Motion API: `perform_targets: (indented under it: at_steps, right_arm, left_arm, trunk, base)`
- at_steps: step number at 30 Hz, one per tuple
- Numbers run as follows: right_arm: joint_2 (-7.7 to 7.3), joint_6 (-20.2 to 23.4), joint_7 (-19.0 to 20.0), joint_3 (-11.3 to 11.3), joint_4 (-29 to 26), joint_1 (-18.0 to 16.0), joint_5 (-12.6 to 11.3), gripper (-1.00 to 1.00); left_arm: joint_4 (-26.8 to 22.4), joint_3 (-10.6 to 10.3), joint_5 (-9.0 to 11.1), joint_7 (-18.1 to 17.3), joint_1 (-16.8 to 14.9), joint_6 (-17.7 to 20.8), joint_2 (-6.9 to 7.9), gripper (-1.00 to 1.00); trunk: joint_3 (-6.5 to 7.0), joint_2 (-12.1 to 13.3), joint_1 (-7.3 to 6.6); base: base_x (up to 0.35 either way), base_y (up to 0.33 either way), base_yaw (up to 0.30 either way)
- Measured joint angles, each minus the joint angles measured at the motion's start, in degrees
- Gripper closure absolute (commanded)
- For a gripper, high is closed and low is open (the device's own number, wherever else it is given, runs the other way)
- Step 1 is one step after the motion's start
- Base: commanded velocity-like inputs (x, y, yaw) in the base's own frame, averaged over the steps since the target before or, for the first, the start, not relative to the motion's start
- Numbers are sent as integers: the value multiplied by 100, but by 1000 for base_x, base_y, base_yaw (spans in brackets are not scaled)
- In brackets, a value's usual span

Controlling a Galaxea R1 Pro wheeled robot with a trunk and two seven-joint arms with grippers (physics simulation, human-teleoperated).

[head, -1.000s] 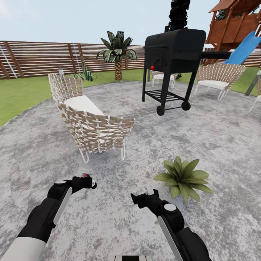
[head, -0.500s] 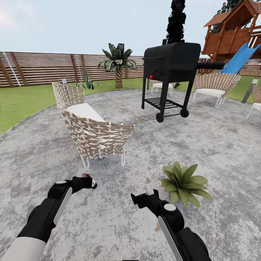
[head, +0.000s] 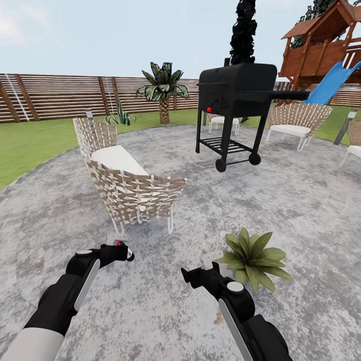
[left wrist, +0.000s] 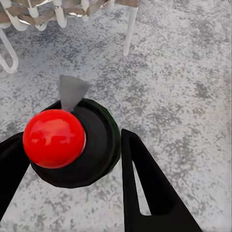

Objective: Pick up the pesticide atomizer in the garden and spray insectifuge to fully cover both potted plants in the garden.

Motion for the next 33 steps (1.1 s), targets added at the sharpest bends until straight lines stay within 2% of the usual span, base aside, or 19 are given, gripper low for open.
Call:
perform_targets:
  at_steps: [33]
  right_arm:
    - [-1, -21, 0, 9, 18, -2, 0, -100]
  left_arm:
    - [2, -44, 4, 0, 0, 0, -26, 100]
  trunk:
    - [592, 1324, -725]
  base:
    - [0, 0, 0]
